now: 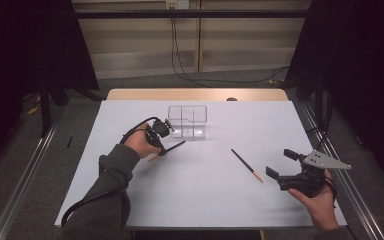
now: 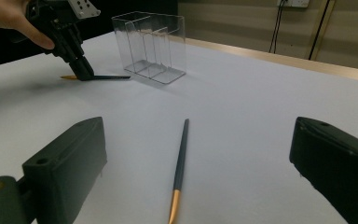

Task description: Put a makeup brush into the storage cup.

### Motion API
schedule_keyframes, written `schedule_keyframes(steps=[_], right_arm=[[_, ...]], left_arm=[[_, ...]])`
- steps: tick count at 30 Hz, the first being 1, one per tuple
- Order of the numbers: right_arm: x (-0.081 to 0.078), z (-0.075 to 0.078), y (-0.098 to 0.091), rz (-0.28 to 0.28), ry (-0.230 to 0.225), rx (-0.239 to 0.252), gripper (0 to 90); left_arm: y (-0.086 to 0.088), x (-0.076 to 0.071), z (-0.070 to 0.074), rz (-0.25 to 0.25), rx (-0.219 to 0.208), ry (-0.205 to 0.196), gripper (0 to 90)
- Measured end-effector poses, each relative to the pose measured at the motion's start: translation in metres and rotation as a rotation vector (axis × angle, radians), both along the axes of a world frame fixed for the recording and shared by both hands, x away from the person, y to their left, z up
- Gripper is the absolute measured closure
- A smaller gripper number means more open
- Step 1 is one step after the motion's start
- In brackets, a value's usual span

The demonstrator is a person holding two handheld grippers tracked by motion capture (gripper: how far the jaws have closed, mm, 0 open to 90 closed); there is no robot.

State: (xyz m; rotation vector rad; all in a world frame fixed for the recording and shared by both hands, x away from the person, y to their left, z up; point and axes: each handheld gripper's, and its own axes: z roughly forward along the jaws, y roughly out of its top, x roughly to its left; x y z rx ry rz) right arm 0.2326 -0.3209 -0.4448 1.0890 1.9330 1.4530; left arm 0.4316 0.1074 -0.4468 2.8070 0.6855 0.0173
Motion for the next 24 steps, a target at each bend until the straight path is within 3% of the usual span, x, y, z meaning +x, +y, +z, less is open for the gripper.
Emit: schedule_keyframes(steps=[4,5,8,9,15,22,24], right_arm=[[0.000,-0.001,0.000,-0.002,0.005,0.004,3.1],[0.001,-0.001,0.000,0.000,0.003,0.000,3.1],[0.001,-0.001,0.000,0.007,0.010,0.012,3.0],[0.001,-0.001,0.000,0.009,0.012,0.007,2.9],[0.004,-0.001,0.006,0.028,0.015,-0.026,2.9],[0.006,-0.002,0.010,0.036,0.025,-0.025,2.9],[0.006,-0.001,0.011,0.045,0.026,-0.029,2.9]], left_arm=[[0.003,-0.001,0.003,-0.017,-0.003,0.008,83.5],[0.004,-0.003,0.003,-0.011,-0.010,-0.006,83.5],[0.007,-0.003,0.006,-0.023,-0.027,0.011,83.5],[0.007,-0.006,0.007,-0.007,-0.031,0.001,83.5],[0.008,-0.011,0.012,-0.023,-0.059,-0.001,83.5],[0.005,-0.018,0.019,-0.054,-0.078,0.009,83.5],[0.002,-0.021,0.019,-0.059,-0.084,-0.008,83.5]])
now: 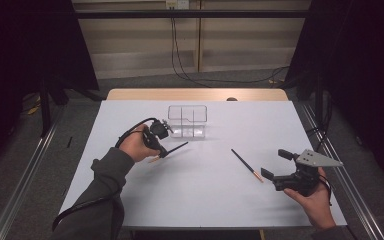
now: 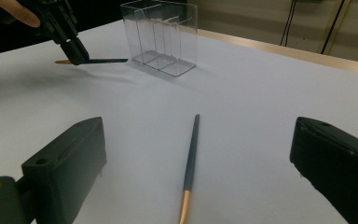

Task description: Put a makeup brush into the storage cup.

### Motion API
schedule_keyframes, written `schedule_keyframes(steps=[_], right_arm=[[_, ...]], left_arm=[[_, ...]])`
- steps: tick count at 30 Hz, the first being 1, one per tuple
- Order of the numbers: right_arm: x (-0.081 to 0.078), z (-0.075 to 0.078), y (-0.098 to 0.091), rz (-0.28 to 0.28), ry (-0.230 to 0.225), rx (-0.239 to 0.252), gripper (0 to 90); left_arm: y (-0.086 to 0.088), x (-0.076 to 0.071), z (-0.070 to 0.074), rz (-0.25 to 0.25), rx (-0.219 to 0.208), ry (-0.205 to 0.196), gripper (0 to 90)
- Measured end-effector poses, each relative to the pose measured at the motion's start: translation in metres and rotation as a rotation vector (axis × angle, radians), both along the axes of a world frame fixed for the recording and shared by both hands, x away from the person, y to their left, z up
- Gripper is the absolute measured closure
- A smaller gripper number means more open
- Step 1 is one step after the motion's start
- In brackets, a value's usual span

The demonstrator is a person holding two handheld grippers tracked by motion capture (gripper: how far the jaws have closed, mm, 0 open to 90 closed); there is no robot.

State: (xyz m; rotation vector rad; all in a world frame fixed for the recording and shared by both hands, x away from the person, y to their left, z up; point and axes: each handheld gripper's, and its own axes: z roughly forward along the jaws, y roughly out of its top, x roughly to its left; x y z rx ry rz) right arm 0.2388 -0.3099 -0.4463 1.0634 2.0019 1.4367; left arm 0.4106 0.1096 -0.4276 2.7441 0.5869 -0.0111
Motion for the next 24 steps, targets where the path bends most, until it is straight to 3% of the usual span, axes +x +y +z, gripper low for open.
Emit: schedule_keyframes(steps=[5,6,8,10,13,24], right_arm=[[0.002,0.002,0.005,0.008,0.008,-0.031,2.7],[0.003,0.002,0.006,0.015,0.011,-0.037,2.7],[0.004,0.001,0.008,0.033,0.021,-0.036,2.7],[0.006,0.001,0.010,0.044,0.031,-0.033,2.7],[0.007,0.001,0.013,0.061,0.036,-0.036,2.7],[0.015,0.000,0.028,0.129,0.073,-0.087,2.8]], left_arm=[[-0.007,-0.004,0.004,-0.033,-0.014,0.010,83.5],[-0.009,-0.006,0.004,-0.019,-0.025,0.012,83.4],[-0.013,-0.007,0.006,-0.047,-0.012,0.013,83.5],[-0.015,-0.009,0.008,-0.069,-0.029,0.018,83.5],[-0.019,-0.012,0.012,-0.071,-0.037,0.020,83.5],[-0.032,-0.022,0.018,-0.127,-0.025,0.032,83.5]])
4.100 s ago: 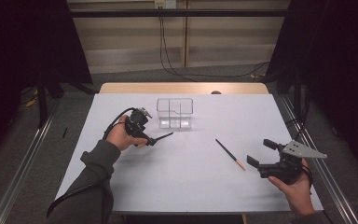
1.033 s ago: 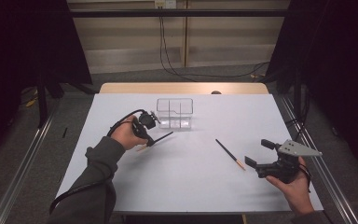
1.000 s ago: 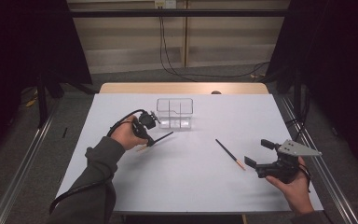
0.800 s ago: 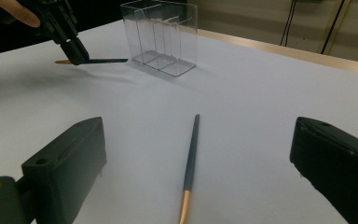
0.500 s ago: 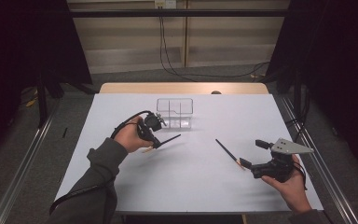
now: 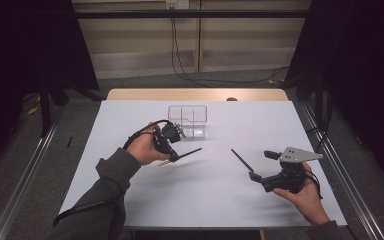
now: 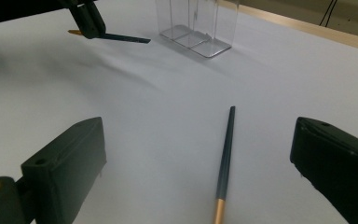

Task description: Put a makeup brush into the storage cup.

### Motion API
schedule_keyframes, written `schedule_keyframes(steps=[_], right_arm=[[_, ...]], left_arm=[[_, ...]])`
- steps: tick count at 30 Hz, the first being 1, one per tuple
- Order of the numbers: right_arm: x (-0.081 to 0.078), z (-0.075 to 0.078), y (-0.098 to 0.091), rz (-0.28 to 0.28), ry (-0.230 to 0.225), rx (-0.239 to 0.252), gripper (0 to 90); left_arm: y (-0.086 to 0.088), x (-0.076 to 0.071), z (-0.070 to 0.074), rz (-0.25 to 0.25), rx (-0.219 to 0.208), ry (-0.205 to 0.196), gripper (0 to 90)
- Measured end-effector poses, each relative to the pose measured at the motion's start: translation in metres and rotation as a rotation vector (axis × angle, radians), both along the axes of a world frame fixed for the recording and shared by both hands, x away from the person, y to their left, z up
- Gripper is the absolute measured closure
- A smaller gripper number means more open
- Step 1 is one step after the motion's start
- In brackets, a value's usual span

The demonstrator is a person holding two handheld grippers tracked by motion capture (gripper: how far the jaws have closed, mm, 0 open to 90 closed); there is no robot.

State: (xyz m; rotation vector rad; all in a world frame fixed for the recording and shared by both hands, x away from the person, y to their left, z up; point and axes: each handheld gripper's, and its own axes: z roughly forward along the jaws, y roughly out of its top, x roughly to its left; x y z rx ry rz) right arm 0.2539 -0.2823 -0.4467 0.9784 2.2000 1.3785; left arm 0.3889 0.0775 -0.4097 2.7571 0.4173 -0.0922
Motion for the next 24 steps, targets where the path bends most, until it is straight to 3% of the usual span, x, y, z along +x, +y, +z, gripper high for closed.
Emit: schedule_keyframes(steps=[6,10,14,18,19,20,22,24], right_arm=[[0.004,0.000,0.007,0.038,0.033,-0.031,3.2],[0.009,-0.001,0.012,0.066,0.064,-0.060,4.5],[0.016,-0.002,0.018,0.086,0.101,-0.070,6.1],[0.022,-0.001,0.025,0.105,0.123,-0.089,7.1],[0.023,0.000,0.026,0.109,0.124,-0.094,7.7],[0.024,0.000,0.028,0.116,0.127,-0.102,7.9],[0.027,0.002,0.030,0.131,0.134,-0.120,8.6],[0.030,0.006,0.033,0.136,0.132,-0.136,9.7]], left_arm=[[-0.004,-0.003,0.004,-0.018,0.002,0.001,83.5],[-0.007,-0.006,0.006,-0.026,-0.018,0.004,83.5],[-0.014,-0.009,0.008,-0.073,-0.012,0.006,83.4],[-0.016,-0.010,0.007,-0.075,-0.017,0.014,83.4],[-0.016,-0.010,0.007,-0.062,-0.036,0.022,83.4],[-0.016,-0.009,0.008,-0.086,-0.018,0.019,83.4],[-0.016,-0.011,0.009,-0.074,-0.028,0.014,83.4],[-0.016,-0.009,0.011,-0.111,-0.010,0.007,83.5]])
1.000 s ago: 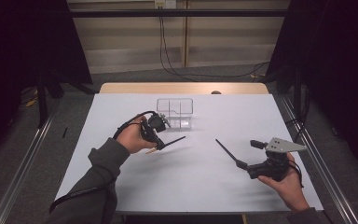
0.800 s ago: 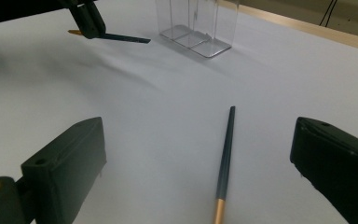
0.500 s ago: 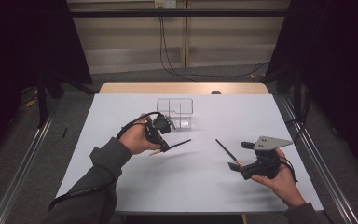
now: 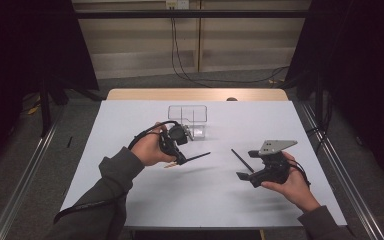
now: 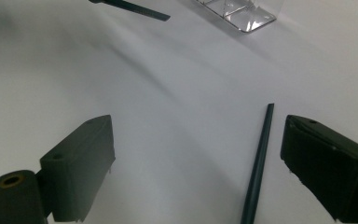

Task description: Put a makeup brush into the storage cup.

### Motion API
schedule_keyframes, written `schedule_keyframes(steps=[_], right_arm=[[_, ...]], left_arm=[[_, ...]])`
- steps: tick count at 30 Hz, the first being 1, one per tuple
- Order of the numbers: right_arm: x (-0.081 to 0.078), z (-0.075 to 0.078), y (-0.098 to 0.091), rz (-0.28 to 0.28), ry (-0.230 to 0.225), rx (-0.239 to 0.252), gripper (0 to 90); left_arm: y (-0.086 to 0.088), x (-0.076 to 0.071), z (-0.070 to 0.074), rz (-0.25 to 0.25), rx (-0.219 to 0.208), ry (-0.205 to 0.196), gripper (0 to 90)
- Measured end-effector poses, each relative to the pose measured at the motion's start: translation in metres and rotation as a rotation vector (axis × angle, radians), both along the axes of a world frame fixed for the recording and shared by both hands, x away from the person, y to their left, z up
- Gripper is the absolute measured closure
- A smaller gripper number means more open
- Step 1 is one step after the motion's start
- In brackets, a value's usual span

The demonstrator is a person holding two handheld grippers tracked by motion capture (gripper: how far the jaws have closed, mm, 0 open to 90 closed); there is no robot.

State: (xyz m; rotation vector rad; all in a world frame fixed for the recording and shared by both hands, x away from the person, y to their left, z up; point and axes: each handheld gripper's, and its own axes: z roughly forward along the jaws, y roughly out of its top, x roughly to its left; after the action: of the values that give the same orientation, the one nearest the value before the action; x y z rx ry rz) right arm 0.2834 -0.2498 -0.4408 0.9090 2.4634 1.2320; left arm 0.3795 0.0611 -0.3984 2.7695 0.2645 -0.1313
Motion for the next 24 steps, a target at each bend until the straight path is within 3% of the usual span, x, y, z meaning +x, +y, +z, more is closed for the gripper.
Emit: schedule_keyframes(steps=[3,5,7,8,9,11,15,18,21,22,24], right_arm=[[0.005,0.003,0.003,0.002,0.005,-0.022,10.8],[0.007,0.004,0.005,0.009,0.011,-0.028,11.6],[0.009,0.004,0.008,0.012,0.009,-0.059,12.7],[0.010,0.004,0.010,0.014,0.007,-0.073,13.7],[0.010,0.005,0.011,0.019,0.010,-0.071,15.0],[0.012,0.006,0.013,0.032,0.013,-0.067,15.4],[0.016,0.010,0.019,0.050,0.011,-0.078,15.9],[0.020,0.013,0.023,0.057,0.004,-0.059,16.0],[0.023,0.016,0.026,0.085,0.015,-0.050,24.3],[0.024,0.016,0.028,0.096,0.020,-0.042,24.5],[0.026,0.016,0.031,0.100,0.025,-0.050,24.7]], left_arm=[[0.000,-0.002,-0.003,0.023,-0.018,0.013,83.4],[0.000,-0.001,-0.002,-0.002,-0.002,0.012,83.4],[-0.001,-0.005,-0.003,0.038,-0.033,0.016,83.4],[0.000,-0.003,-0.001,-0.006,-0.012,0.018,83.4],[-0.001,-0.003,0.000,-0.011,-0.005,0.004,83.4],[-0.003,-0.006,0.001,0.002,-0.018,0.011,83.5],[-0.006,-0.006,0.003,-0.016,-0.019,0.005,83.4],[-0.009,-0.006,0.002,-0.029,-0.040,0.011,83.4],[-0.013,-0.008,0.003,-0.035,-0.034,0.018,83.4],[-0.015,-0.010,0.003,-0.019,-0.049,0.017,83.4],[-0.018,-0.011,0.004,-0.041,-0.048,0.009,83.4]])
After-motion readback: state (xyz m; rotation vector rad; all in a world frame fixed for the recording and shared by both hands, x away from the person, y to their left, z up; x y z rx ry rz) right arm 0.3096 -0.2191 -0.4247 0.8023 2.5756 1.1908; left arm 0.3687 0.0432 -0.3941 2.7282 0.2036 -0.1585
